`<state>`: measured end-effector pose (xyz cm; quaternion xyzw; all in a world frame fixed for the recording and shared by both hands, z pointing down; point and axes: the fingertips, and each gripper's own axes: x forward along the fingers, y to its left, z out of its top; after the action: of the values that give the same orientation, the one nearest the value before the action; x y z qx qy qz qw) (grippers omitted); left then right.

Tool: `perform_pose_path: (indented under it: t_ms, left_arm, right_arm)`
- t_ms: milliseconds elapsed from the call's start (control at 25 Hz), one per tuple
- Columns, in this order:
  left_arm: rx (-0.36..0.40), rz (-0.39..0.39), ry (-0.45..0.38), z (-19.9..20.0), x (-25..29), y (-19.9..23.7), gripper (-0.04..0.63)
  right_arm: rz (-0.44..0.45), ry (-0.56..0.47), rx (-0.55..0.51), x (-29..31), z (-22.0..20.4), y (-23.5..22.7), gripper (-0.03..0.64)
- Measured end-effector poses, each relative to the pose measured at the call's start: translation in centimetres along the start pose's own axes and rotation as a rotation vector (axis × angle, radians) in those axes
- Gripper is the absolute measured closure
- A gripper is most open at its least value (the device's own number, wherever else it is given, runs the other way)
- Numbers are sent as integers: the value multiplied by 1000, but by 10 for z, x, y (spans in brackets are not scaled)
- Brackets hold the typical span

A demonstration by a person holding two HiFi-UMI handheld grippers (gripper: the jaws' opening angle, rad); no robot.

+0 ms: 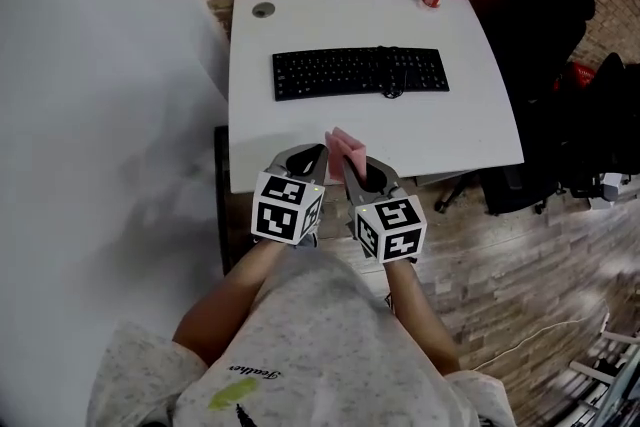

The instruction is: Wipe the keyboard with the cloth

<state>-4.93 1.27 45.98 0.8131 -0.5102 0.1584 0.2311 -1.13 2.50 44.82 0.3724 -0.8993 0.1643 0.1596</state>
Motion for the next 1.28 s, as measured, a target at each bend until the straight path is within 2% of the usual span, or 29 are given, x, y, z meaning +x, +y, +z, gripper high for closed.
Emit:
perform_pose_path:
  t_ms: [480, 800, 1280]
  left_arm:
    - [-90, 92, -3, 21, 15, 93, 600]
    - [-162, 139, 4, 17, 19, 142, 601]
    - [-217, 165, 9, 17, 24, 178, 601]
  right_arm:
    - [149, 101, -104, 100, 23, 22, 594]
    - [210, 178, -156, 151, 20, 33, 594]
    - [244, 288, -290, 201, 6, 39, 594]
